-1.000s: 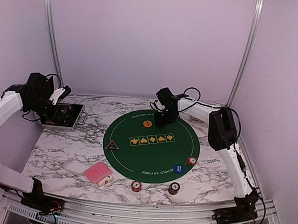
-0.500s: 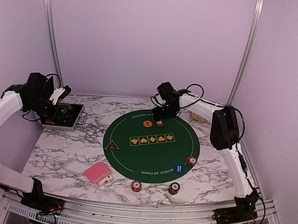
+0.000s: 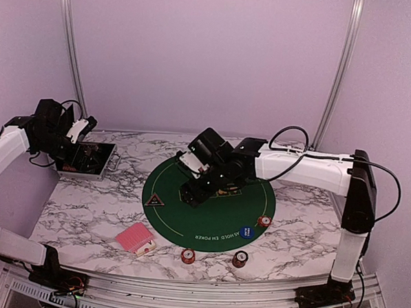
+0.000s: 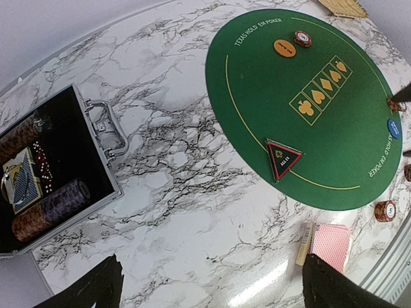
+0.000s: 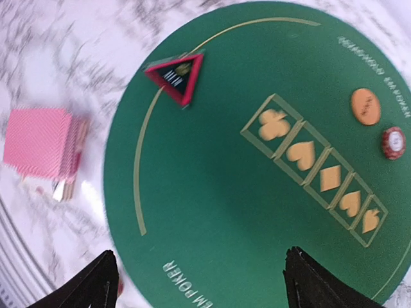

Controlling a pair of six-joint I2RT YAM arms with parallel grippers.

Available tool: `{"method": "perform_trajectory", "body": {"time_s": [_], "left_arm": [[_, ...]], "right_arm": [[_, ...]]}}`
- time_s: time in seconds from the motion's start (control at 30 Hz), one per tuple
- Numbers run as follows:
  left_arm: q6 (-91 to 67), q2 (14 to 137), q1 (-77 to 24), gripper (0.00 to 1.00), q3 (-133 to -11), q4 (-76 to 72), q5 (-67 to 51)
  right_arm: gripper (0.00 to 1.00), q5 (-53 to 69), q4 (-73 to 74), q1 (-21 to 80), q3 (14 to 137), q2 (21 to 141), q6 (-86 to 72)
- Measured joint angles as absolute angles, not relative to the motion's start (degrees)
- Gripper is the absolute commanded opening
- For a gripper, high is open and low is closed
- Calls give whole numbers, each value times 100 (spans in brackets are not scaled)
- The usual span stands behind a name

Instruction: Distribute texas hold em gaming equipment

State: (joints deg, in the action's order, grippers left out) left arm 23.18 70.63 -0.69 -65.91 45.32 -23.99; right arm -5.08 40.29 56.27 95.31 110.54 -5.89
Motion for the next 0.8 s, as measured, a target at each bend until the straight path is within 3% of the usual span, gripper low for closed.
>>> {"method": "perform_trajectory", "body": {"time_s": [0.33,0.8], "left_arm": [[2318,7063,-69,99,-6591,4536,-2399],[2316,7061,-69,99,-6591,4576,-2399]], "right_arm": [[86,-47,4296,7081,8532,10888,-845],[80,226,4263,7168,8329,11220,-897]]}}
